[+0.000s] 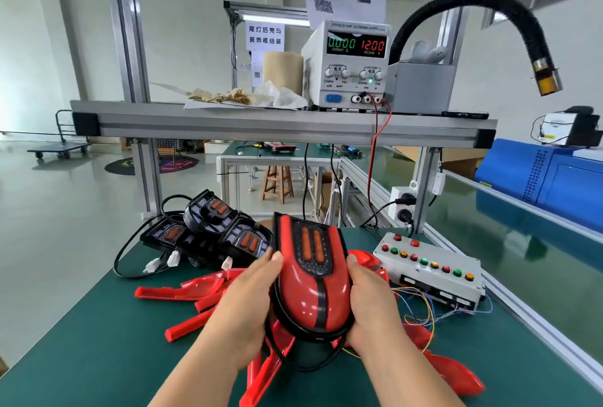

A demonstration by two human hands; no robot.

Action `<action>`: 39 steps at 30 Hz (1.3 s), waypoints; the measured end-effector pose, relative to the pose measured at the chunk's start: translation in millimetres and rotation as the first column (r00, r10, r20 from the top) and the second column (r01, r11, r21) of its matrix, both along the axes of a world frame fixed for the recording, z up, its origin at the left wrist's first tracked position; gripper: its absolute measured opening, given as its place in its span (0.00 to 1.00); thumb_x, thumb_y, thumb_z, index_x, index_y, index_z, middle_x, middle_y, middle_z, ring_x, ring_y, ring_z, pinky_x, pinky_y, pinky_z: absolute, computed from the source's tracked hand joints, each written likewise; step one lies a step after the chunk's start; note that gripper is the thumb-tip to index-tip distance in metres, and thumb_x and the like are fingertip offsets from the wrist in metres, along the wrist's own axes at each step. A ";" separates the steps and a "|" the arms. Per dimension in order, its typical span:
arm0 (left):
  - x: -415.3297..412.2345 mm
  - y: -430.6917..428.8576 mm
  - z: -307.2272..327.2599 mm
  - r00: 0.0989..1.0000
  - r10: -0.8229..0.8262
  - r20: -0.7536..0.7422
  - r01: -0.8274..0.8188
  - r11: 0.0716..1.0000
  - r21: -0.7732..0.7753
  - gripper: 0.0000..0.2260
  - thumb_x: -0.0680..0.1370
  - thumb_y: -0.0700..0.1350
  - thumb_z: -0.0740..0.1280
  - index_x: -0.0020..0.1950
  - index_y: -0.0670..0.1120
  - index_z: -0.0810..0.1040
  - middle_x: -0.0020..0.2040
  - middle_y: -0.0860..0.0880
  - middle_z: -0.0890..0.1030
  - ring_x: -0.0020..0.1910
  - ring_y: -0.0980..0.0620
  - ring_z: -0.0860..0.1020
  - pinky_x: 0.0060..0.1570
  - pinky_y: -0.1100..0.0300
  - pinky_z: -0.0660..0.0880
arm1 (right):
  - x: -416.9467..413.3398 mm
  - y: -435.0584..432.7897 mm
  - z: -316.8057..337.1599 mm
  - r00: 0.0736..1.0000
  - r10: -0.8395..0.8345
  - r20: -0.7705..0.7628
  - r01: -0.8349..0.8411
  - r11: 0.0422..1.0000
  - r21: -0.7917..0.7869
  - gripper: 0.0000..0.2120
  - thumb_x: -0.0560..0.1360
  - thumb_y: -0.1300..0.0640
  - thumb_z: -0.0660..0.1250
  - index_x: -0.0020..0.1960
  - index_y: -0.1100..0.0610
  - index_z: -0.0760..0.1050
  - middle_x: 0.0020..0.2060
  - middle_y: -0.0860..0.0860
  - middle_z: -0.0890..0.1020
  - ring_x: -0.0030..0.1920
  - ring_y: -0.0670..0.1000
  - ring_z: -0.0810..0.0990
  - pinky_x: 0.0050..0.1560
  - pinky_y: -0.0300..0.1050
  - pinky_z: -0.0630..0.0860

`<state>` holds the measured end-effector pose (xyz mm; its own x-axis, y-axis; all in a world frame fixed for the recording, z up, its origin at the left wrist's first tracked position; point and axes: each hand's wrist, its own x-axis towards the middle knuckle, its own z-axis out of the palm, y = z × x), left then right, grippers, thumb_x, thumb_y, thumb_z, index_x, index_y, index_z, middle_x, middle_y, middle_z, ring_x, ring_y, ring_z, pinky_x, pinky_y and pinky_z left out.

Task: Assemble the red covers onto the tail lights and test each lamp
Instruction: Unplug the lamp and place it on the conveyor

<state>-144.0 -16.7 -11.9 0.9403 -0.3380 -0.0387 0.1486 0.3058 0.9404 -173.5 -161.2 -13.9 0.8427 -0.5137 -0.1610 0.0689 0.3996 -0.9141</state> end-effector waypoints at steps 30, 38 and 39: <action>-50.5 -330.2 98.0 0.879 -0.439 -0.186 0.457 0.887 0.069 0.10 0.81 0.38 0.63 0.40 0.38 0.77 0.28 0.44 0.81 0.23 0.50 0.80 0.21 0.58 0.77 | -137.8 -297.7 76.9 0.871 -0.490 -0.002 0.490 0.871 0.024 0.05 0.80 0.65 0.63 0.45 0.62 0.74 0.42 0.59 0.80 0.40 0.54 0.79 0.33 0.46 0.74; -43.2 -348.3 91.6 0.902 -0.383 -0.201 0.399 0.916 0.046 0.08 0.81 0.36 0.62 0.45 0.41 0.78 0.28 0.47 0.81 0.24 0.51 0.79 0.24 0.60 0.78 | -124.3 -322.9 72.1 0.869 -0.493 -0.044 0.483 0.864 -0.141 0.09 0.79 0.69 0.57 0.46 0.62 0.74 0.42 0.58 0.80 0.41 0.55 0.78 0.35 0.47 0.75; -41.5 -348.9 91.0 0.910 -0.373 -0.183 0.384 0.923 0.029 0.07 0.81 0.36 0.62 0.46 0.42 0.78 0.29 0.47 0.82 0.25 0.51 0.79 0.26 0.60 0.78 | -120.1 -324.7 71.1 0.869 -0.492 -0.048 0.481 0.864 -0.146 0.09 0.78 0.71 0.56 0.46 0.62 0.74 0.41 0.59 0.79 0.40 0.55 0.77 0.36 0.47 0.76</action>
